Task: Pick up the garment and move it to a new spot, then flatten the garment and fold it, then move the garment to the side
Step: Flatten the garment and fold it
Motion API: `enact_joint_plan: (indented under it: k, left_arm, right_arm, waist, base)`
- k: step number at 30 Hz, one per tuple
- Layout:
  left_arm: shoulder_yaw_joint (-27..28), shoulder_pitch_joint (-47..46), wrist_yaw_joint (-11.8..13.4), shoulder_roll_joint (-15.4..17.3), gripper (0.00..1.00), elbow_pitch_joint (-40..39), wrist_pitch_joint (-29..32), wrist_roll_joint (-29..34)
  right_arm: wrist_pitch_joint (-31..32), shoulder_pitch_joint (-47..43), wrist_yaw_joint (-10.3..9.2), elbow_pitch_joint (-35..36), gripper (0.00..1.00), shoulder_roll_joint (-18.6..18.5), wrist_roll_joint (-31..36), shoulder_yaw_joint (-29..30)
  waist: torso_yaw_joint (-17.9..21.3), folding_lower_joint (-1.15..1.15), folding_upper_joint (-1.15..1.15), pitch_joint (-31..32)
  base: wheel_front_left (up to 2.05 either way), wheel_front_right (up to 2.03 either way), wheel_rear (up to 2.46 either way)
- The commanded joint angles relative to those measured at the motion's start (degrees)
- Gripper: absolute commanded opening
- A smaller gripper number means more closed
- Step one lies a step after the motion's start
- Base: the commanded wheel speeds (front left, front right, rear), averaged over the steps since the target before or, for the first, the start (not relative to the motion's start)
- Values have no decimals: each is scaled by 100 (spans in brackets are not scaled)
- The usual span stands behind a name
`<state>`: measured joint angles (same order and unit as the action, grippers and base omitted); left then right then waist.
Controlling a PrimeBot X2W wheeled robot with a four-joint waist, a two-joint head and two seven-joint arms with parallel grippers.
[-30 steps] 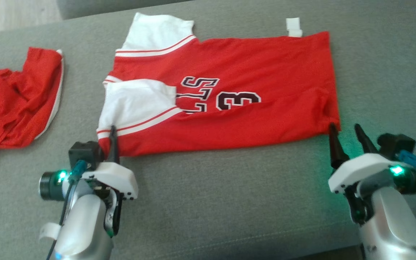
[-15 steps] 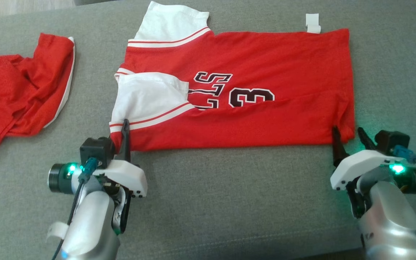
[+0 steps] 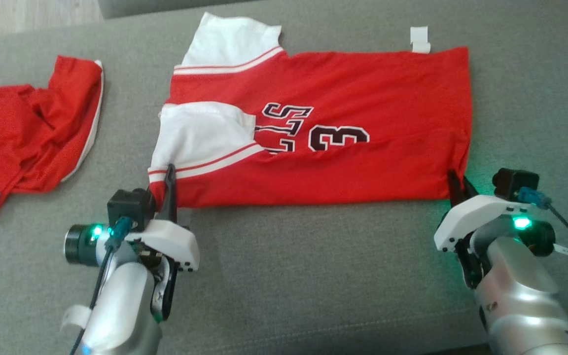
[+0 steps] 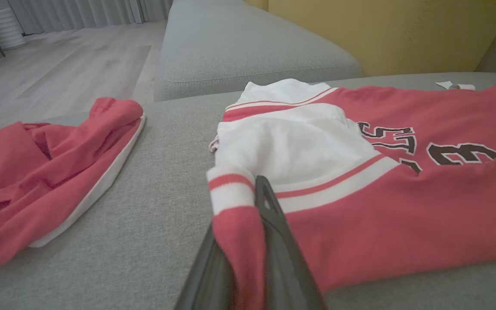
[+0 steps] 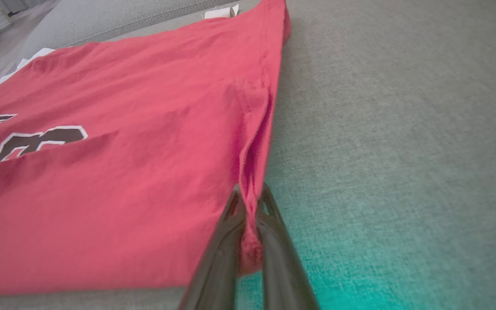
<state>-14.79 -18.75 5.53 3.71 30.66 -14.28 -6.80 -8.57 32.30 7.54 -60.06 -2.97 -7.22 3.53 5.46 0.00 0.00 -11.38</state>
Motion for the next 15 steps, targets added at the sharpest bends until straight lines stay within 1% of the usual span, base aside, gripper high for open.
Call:
enact_joint_plan:
  k: [1,4,8,15]
  left_arm:
    - [210,1,29,154,0,-180,-72,-37]
    - [232,130,25,183,0,-165,-72,-68]
    - [254,337,9,213,0,-127,-72,-124]
    - [196,845,-74,295,0,-73,-26,-214]
  right_arm:
    - [-30,116,-5,39,0,9,-3,-179]
    - [120,193,-5,20,0,9,109,-239]
    - [553,213,-5,76,0,-90,50,-411]
    - [1687,-179,-5,474,0,-478,-586,-1031]
  waist:
    - [27,0,0,123]
    - [42,0,0,310]
    - [43,0,0,594]
    - [-8,0,0,1117]
  base:
    - [0,0,0]
    - [0,0,0]
    - [0,0,0]
    - [0,0,0]
